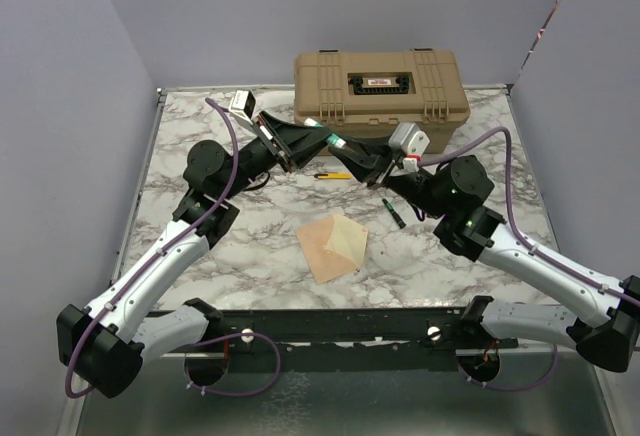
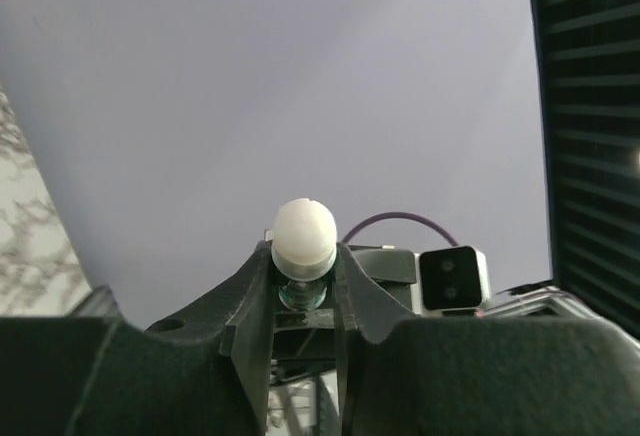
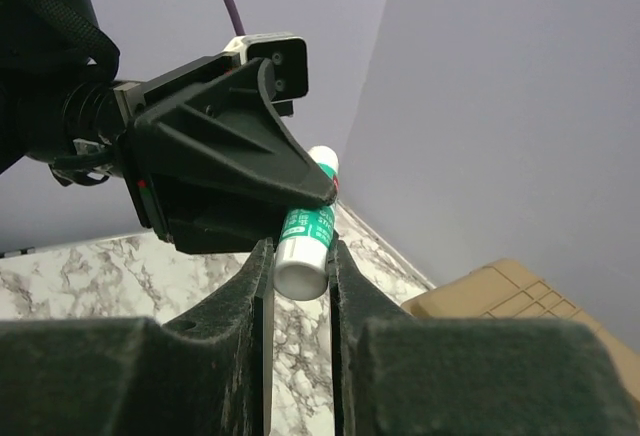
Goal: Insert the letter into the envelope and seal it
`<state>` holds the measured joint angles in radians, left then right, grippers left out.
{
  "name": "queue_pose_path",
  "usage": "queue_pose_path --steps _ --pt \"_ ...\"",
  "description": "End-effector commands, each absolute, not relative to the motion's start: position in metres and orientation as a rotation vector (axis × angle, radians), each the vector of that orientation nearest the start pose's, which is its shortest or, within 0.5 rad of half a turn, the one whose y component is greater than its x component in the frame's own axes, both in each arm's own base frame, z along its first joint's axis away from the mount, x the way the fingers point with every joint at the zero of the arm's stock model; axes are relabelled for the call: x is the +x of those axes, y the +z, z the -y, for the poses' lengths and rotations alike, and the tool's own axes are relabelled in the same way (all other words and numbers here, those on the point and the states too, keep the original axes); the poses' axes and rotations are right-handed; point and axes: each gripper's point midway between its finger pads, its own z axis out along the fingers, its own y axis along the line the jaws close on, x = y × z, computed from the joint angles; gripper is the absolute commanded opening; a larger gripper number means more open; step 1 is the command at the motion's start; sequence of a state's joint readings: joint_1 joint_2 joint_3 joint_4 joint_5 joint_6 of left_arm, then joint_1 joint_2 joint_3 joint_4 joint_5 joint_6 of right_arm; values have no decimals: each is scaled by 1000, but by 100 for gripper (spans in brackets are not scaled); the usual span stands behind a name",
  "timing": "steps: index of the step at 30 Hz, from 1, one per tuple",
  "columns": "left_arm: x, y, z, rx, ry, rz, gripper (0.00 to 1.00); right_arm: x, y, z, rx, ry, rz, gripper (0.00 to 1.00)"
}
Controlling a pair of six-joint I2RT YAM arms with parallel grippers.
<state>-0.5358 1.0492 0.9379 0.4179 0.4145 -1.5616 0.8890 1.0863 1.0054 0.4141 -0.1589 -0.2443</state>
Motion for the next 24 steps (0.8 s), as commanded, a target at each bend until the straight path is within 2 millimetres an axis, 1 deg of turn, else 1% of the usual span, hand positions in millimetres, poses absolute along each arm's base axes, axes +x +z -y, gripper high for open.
queue_pose_path --steps 1,4,6,9,12,14,20,22,24 --pt "234 444 269 -303 -1989 -1553 37 233 443 -302 -717 637 -963 6" --pt "236 440 268 -304 -1972 -1567 58 228 442 -298 -725 654 -977 3" --pt "239 437 266 -306 -1953 -1575 65 222 438 -297 -741 671 -997 3" --pt "244 432 265 -297 -1907 -1601 66 216 429 -295 -776 690 -1033 3" --pt "246 429 269 -268 -1891 -1635 66 213 421 -293 -786 701 -1064 2" --pt "246 430 272 -248 -1893 -1644 66 214 417 -292 -782 698 -1080 2" --pt "241 424 276 -208 -1900 -1692 53 220 409 -293 -754 695 -1109 2" --pt "239 420 277 -203 -1904 -1711 46 223 407 -294 -750 693 -1119 2" --pt "238 417 278 -205 -1903 -1726 35 226 405 -295 -740 685 -1128 2"
